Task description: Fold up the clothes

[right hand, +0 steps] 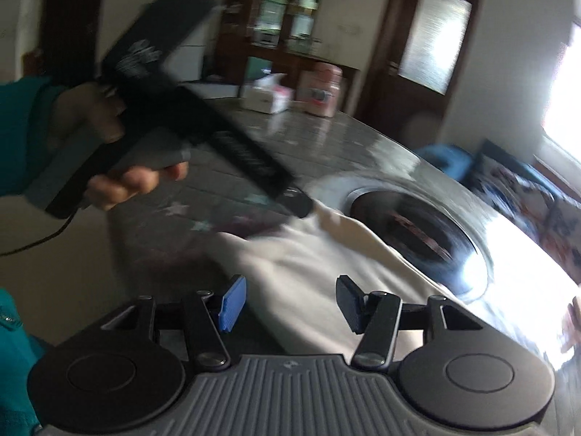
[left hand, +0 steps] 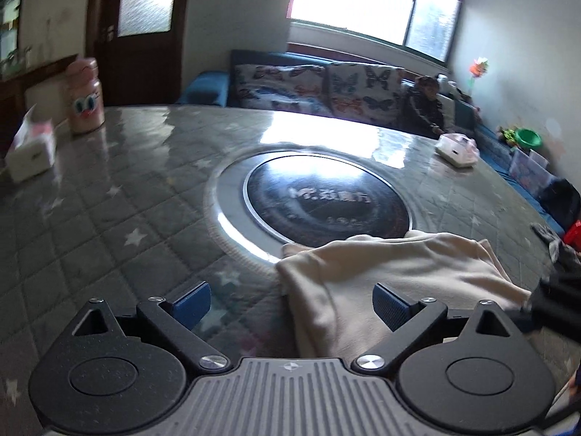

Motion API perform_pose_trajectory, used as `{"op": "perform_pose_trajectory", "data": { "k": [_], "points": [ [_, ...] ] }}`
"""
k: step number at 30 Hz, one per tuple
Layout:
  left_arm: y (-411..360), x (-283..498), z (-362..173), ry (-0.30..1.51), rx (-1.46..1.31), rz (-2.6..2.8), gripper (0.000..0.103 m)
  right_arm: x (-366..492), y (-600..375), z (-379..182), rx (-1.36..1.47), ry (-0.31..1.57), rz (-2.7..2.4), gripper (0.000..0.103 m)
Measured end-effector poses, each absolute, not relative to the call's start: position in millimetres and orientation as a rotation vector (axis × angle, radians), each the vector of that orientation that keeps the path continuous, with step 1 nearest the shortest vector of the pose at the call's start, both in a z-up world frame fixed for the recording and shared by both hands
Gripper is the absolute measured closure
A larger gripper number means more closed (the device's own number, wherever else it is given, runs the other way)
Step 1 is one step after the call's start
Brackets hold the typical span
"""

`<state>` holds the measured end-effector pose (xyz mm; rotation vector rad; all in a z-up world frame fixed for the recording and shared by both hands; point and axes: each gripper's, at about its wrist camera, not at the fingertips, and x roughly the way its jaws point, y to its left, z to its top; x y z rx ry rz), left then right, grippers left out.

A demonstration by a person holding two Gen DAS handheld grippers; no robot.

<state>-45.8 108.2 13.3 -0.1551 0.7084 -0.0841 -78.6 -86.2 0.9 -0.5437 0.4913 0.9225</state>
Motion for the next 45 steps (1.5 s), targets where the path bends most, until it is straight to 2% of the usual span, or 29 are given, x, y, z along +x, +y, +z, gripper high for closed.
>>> {"op": "perform_pose_trajectory", "data": {
  "k": [1,12,17,23,24,25,33,38,40,41,42,43,44,45],
  "points": [
    [111.0,-47.3,13.8,0.71,-0.17,-0.079,0.006,-81.6,-80.4,0.0,-0.556,0.489,0.943,0.055],
    [129.9,-55.5,14.9,0.703,-0.262,-0.078,0.005,-72.2,-35.4,-23.2,-0.566,0.593,1.012,0.055],
    [134.2,-54.0,13.2,0.705,-0.305,-0.101,0.005,-73.6,-38.2,-13.7,-0.545,0.565,0.995,0.06],
    [132.8,-49.8,5.9,0.745,-0.412,-0.146,0.007,-67.3,-31.6,-21.4,-0.56,0.585,0.959,0.078],
    [132.3,-49.3,4.9,0.751,-0.424,-0.149,0.007,-66.4,-33.3,-20.0,-0.546,0.583,0.955,0.085],
    [131.7,-48.8,4.2,0.756,-0.433,-0.151,0.007,-64.2,-36.2,-17.4,-0.523,0.587,0.955,0.089],
    [136.8,-38.9,-8.2,0.822,-0.633,-0.152,0.007,-42.2,-66.2,11.5,-0.288,0.611,0.963,0.095],
    [134.9,-27.7,-19.4,0.866,-0.763,-0.188,0.017,-35.8,-85.7,19.9,-0.219,0.604,0.962,0.096],
    [130.3,-23.2,-22.1,0.876,-0.769,-0.204,0.027,-33.0,-89.6,20.3,-0.205,0.605,0.966,0.096],
    [128.6,-21.4,-22.4,0.876,-0.77,-0.205,0.028,-31.5,-91.4,20.5,-0.199,0.607,0.968,0.096],
    [127.8,-19.8,-23.0,0.879,-0.775,-0.203,0.032,-31.5,-92.5,20.4,-0.194,0.608,0.972,0.096],
    [127.5,-18.3,-23.8,0.882,-0.781,-0.2,0.042,-32.1,-93.3,20.2,-0.19,0.609,0.977,0.096],
    [127.7,-16.5,-25.6,0.889,-0.794,-0.199,0.046,-32.7,-94.2,20.0,-0.186,0.61,0.982,0.096],
    [128.1,-15.2,-27.9,0.896,-0.807,-0.199,0.055,-33.4,-95.0,19.8,-0.181,0.611,0.988,0.096]
  ]
}}
